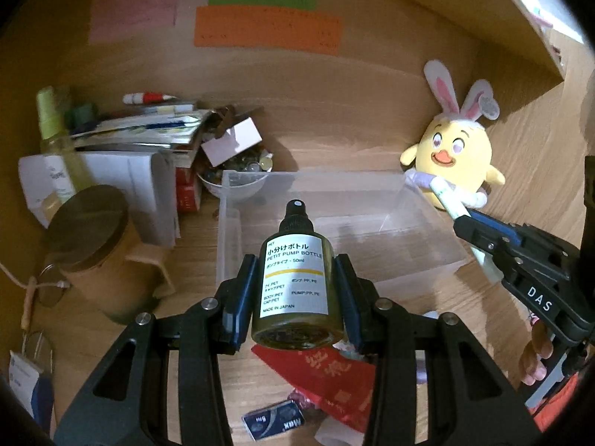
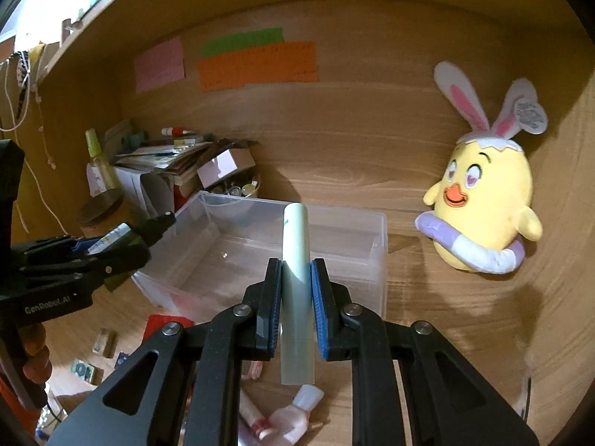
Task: Organize objects
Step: 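Carry the green bottle and pale green tube into the clear box, releasing both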
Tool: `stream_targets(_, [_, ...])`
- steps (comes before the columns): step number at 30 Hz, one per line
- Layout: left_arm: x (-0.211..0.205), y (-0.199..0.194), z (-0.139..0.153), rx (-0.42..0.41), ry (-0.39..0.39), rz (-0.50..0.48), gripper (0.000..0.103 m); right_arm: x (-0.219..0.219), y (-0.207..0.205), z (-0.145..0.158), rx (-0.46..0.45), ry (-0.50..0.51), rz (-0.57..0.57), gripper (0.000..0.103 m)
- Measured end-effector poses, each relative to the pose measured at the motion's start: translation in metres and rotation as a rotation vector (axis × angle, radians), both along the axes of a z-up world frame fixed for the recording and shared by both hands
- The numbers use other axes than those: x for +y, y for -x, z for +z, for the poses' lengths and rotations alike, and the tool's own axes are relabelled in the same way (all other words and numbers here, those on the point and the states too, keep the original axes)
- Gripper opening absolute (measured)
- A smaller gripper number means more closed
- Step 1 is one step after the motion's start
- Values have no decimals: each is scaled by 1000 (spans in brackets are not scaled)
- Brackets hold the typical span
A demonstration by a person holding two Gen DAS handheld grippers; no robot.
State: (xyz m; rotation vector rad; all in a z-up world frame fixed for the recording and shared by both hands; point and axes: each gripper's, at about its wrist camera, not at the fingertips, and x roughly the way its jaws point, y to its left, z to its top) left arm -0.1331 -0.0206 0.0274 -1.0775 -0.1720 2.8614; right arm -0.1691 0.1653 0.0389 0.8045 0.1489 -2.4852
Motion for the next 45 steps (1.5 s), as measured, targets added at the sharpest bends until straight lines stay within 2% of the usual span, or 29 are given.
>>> stream_targets(8, [4,37,-19,-99,5,-35,41,-12,31,-14,-71,-38,22,14])
stream_targets(18, [11,62,-29,-141,35,-65,41,-27,65,-40,-165,-108,56,14])
stream_targets(24, [18,77,-45,-198,46,-88,41,-36,75,-53,-194,-162,69,14])
stream_targets(27, [24,79,-48,-197,77,-99,41,-40,78,-57,-202,-185,74,14])
stream_targets(40, [29,84,-51,-221,107,-114,43,-48,81,-62,-220,-237,67,14])
stream_targets(42, [28,82,-49,-212,112,-110,47,-46,79,-60,-219,-235,65,17])
stream_targets(45, [26,77,-43,-190,116,-100,54,-43,73,-55,-202,-224,57,32])
